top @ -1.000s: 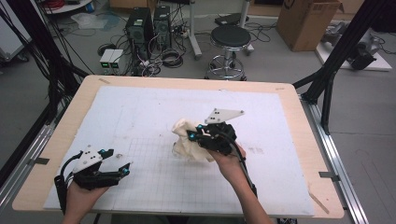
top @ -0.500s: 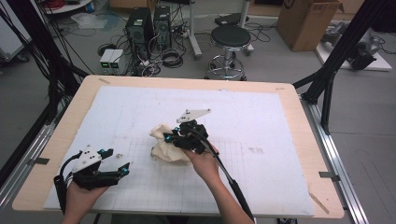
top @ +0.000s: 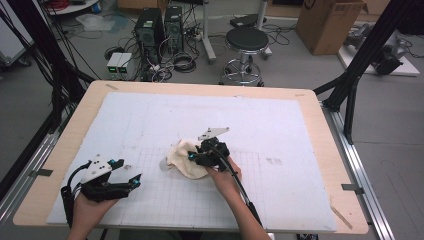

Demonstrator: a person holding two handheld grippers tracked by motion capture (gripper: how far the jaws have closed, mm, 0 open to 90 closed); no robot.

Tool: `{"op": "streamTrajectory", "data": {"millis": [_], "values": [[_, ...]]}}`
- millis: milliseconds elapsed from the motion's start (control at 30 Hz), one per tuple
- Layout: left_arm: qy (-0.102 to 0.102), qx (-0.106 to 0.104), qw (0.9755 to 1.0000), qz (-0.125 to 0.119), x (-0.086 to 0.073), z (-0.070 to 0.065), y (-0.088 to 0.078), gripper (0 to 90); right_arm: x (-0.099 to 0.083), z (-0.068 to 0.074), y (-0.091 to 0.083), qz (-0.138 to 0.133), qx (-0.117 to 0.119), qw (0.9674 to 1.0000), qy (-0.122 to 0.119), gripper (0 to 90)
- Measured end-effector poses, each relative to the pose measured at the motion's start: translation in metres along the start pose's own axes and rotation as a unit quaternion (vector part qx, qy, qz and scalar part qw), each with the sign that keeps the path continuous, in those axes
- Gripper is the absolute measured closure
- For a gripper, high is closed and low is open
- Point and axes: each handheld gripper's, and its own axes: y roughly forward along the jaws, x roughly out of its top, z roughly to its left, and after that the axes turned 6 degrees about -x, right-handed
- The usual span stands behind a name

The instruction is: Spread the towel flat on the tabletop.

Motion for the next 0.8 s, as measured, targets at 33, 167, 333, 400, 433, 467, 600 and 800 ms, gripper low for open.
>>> {"op": "streamTrajectory", "data": {"millis": [33, 167, 333, 400, 433, 467, 600, 800], "values": [[-0.002, -0.003, 1.0, 0.001, 0.0, 0.0, 0.001, 21.1, 0.0, 0.0, -0.001, -0.004, 0.003, 1.0, 0.003, 58.1], [0.004, -0.011, 0.9999, 0.008, 0.005, -0.004, 0.008, 25.7, 0.003, -0.002, -0.016, -0.027, 0.016, 0.9995, 0.001, 46.5], [0.006, -0.032, 0.9994, 0.01, 0.018, -0.008, 0.024, 35.5, 0.0, -0.019, -0.051, -0.061, 0.01, 0.9981, -0.007, 44.2], [0.003, -0.037, 0.9993, 0.009, 0.022, -0.008, 0.03, 37.2, -0.002, -0.023, -0.057, -0.064, 0.008, 0.9979, -0.003, 44.5], [0.002, -0.038, 0.9992, 0.009, 0.024, -0.007, 0.034, 39.6, -0.004, -0.028, -0.061, -0.067, 0.008, 0.9977, 0.002, 44.9], [0.0, -0.039, 0.9992, 0.011, 0.026, -0.006, 0.038, 41.3, -0.006, -0.032, -0.065, -0.069, 0.005, 0.9976, 0.007, 44.9], [-0.027, -0.064, 0.9975, 0.01, 0.031, -0.001, 0.057, 45.7, -0.016, -0.046, -0.075, -0.075, 0.006, 0.9968, 0.027, 47.7], [-0.037, -0.077, 0.9955, 0.041, 0.033, 0.004, 0.085, 54.0, -0.027, -0.05, -0.061, -0.031, 0.009, 0.9993, 0.017, 56.7]]}}
